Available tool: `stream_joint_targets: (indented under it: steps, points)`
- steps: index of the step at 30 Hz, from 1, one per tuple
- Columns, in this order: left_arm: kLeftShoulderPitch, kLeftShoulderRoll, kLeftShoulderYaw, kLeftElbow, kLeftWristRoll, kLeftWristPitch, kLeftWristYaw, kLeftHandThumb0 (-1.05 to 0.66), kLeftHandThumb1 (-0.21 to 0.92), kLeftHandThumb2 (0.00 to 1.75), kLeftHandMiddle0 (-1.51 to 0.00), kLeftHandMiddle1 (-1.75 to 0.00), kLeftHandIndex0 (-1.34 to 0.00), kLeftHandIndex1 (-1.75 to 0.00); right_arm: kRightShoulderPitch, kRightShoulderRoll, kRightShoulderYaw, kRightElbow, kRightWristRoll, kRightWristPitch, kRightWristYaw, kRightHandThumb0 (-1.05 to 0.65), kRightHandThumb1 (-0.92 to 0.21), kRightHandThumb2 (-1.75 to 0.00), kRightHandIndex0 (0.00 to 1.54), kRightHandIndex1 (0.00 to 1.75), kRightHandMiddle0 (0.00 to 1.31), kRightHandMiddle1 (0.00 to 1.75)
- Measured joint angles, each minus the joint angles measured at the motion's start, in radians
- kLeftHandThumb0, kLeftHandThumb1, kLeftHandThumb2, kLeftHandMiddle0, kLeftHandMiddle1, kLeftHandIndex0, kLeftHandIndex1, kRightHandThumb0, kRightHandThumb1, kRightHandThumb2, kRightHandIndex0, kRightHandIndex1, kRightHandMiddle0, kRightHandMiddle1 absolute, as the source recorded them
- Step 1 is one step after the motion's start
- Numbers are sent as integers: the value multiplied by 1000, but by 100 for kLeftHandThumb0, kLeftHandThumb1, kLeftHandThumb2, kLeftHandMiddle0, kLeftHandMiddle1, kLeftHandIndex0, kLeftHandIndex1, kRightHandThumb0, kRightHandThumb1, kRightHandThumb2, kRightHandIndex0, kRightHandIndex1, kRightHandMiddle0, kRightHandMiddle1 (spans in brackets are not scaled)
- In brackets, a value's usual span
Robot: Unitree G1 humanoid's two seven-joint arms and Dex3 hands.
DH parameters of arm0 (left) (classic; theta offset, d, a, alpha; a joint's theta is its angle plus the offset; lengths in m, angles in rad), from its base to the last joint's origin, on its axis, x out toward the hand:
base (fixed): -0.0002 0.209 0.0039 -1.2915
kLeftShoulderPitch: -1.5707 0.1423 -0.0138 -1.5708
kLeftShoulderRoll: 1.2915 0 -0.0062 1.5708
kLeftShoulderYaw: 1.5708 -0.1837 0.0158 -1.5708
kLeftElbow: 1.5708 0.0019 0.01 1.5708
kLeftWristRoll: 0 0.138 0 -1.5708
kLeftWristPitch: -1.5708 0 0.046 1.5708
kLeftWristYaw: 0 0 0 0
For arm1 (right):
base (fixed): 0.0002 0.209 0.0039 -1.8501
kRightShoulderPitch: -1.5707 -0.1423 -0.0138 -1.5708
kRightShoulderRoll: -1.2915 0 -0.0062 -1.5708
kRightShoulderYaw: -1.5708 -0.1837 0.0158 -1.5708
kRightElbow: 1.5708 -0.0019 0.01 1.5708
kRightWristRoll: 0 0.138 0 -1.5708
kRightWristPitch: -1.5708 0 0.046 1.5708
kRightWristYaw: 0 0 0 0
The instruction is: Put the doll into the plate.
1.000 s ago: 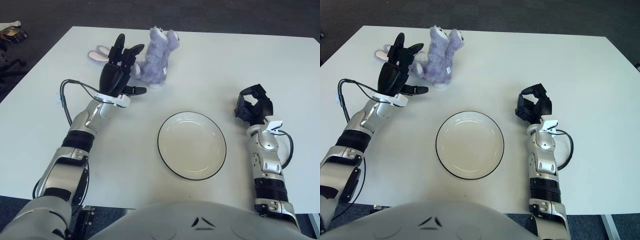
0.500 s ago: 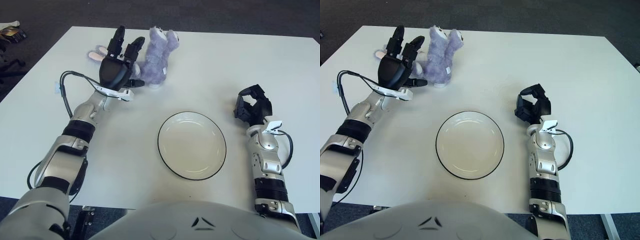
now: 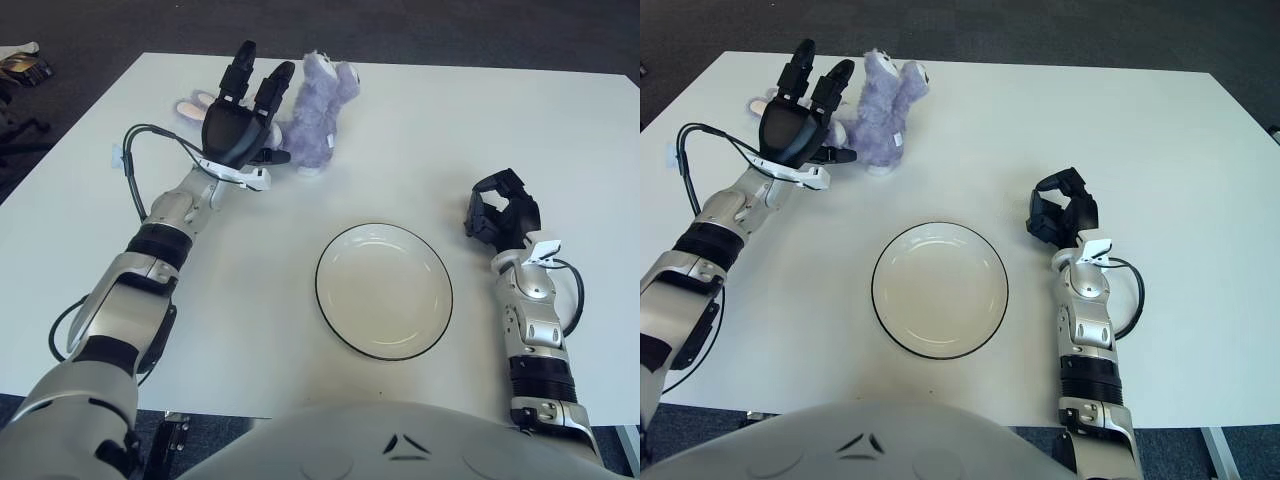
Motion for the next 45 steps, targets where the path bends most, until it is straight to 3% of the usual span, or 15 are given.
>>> stream_joint_targets:
  steps: [7, 16, 22, 29, 32, 39, 45]
  points:
    - [-29, 10, -19, 1, 0, 62, -76, -77, 49, 58, 0, 0, 0, -15, 5, -1, 5, -12, 0, 10, -2, -41, -58, -99, 124, 175, 41, 175]
    - [-45, 19, -27, -17, -49, 67, -194, -76, 47, 60, 0, 0, 0, -21, 7, -4, 8, -19, 0, 19, -2, -41, -59, -98, 124, 175, 41, 175]
    - [-58, 26, -22, -29, -159, 7, -354, -78, 45, 61, 0, 0, 0, -37, 8, -7, 9, -21, 0, 21, -2, -41, -59, -97, 125, 175, 40, 175]
    - [-164, 71, -23, 56, -285, -140, -653, -78, 41, 61, 0, 0, 0, -52, 6, -9, 10, -22, 1, 20, -2, -41, -60, -96, 126, 175, 40, 175]
    - [-232, 78, -23, 118, -333, -185, -767, -76, 38, 63, 0, 0, 0, -50, 8, -9, 10, -22, 1, 20, -2, -41, -60, -96, 126, 175, 40, 175]
    - [-370, 50, -43, 287, -365, -239, -911, -80, 39, 64, 0, 0, 0, -34, 10, -9, 11, -23, 1, 21, -2, -41, -60, -96, 126, 175, 40, 175]
    - [-414, 26, -59, 364, -374, -267, -1007, -76, 35, 68, 0, 0, 0, -27, 8, -8, 11, -24, 1, 23, -2, -41, -60, -96, 126, 175, 40, 175]
